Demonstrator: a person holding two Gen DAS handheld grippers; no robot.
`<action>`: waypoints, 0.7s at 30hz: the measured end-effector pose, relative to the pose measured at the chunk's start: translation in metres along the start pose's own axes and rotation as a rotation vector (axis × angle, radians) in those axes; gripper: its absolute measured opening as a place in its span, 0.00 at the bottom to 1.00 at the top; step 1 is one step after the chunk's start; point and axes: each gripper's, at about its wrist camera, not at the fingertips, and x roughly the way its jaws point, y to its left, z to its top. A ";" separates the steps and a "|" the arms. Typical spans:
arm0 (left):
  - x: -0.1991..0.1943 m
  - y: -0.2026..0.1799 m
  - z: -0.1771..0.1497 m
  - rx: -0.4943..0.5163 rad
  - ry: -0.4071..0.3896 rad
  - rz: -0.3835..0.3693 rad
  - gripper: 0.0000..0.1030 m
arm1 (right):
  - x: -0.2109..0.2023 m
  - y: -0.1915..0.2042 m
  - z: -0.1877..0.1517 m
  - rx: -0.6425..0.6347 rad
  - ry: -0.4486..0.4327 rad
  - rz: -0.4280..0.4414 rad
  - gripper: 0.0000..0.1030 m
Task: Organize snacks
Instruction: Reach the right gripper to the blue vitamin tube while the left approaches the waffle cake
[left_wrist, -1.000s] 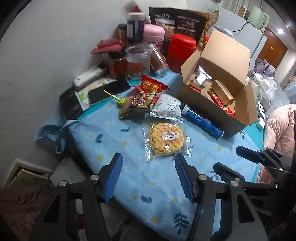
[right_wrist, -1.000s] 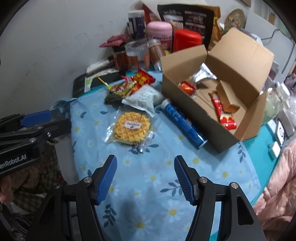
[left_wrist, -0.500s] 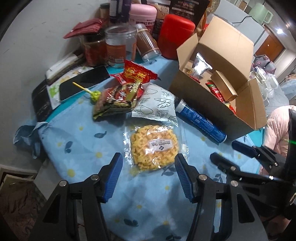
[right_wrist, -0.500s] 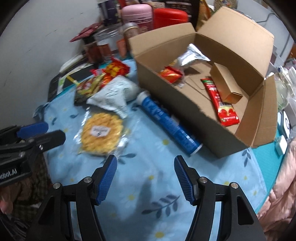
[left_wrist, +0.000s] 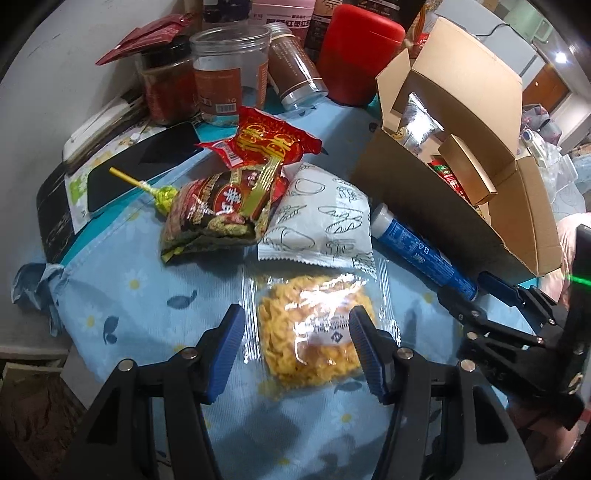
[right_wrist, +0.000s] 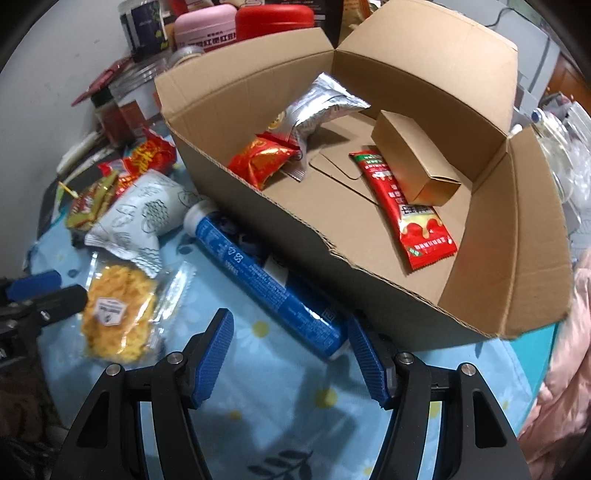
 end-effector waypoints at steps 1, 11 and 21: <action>0.002 -0.001 0.001 0.006 0.001 0.000 0.56 | 0.002 0.000 0.000 0.001 0.001 -0.010 0.63; 0.010 -0.001 0.003 -0.003 0.026 -0.024 0.56 | 0.029 -0.015 -0.003 0.061 0.076 0.056 0.62; 0.012 -0.015 -0.003 0.036 0.033 -0.051 0.56 | 0.011 -0.001 -0.032 -0.019 0.107 0.139 0.33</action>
